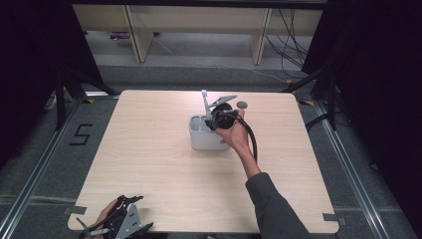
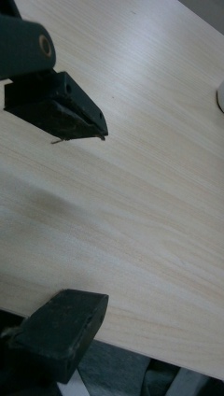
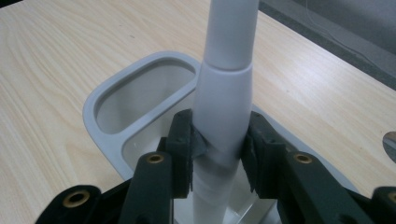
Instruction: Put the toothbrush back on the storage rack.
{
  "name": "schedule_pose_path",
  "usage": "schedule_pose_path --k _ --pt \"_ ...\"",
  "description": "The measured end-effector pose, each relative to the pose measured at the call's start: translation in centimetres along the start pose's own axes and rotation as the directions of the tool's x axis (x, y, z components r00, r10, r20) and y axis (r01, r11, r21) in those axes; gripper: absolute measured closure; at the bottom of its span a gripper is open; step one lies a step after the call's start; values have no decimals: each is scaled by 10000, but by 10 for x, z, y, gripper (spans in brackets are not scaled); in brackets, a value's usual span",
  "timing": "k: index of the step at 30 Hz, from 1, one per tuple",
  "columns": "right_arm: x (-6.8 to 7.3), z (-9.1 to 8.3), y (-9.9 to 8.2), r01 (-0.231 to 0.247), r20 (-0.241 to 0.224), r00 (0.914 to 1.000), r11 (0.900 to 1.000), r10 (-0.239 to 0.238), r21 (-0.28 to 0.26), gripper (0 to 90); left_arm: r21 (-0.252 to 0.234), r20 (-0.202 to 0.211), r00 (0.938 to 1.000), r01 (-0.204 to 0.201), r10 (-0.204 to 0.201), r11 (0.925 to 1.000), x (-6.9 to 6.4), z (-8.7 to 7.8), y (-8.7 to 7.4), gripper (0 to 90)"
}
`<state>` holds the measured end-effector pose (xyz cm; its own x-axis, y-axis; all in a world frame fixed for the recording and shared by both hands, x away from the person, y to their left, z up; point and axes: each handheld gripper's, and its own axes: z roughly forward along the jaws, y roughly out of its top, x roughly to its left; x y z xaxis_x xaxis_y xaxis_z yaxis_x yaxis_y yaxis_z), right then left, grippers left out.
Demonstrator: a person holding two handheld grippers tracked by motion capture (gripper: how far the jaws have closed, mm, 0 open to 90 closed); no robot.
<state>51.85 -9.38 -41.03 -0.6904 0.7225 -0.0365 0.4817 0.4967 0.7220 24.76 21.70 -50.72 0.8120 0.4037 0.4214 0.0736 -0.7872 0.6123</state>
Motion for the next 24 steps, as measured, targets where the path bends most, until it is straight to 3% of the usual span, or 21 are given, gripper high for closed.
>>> schedule_pose_path --k 3,4,6,7,8,9,13,17,20,24 --pt "-1 1 0 97 -127 9999 10000 -97 -6 664 3 12 10000 10 -10 10000 0 0 0 158" --pt "0 1 -1 -102 -174 9998 9999 102 6 664 -39 -34 10000 59 -59 10000 -1 1 0 159" --pt "-1 2 -2 66 -139 9999 10000 -65 40 665 -18 -32 10000 32 -32 10000 -1 1 0 158" --pt "1 3 -3 -183 -130 9997 9998 184 49 664 -20 -24 10000 43 -43 10000 -1 1 0 158" --pt "1 2 -2 -104 -137 9998 9997 107 242 663 -15 -26 10000 32 -32 10000 -1 1 0 158" --pt "-1 3 -3 89 -92 9999 9999 -88 130 660 -16 -29 10000 33 -33 10000 -1 1 0 158" --pt "-1 1 -2 -44 -242 9997 9996 37 -289 629 84 24 10000 13 -14 10000 0 0 0 158" --pt "0 -2 -2 -240 -248 9994 9996 235 -170 604 76 35 10000 3 -3 10000 0 0 0 158" --pt "-1 -3 -2 -104 -265 9996 9996 96 -274 525 75 50 10000 13 -13 10000 0 0 0 158" --pt "1 -8 -1 -403 -417 9984 9984 387 -389 438 101 86 10000 -10 9 9999 0 0 0 158"
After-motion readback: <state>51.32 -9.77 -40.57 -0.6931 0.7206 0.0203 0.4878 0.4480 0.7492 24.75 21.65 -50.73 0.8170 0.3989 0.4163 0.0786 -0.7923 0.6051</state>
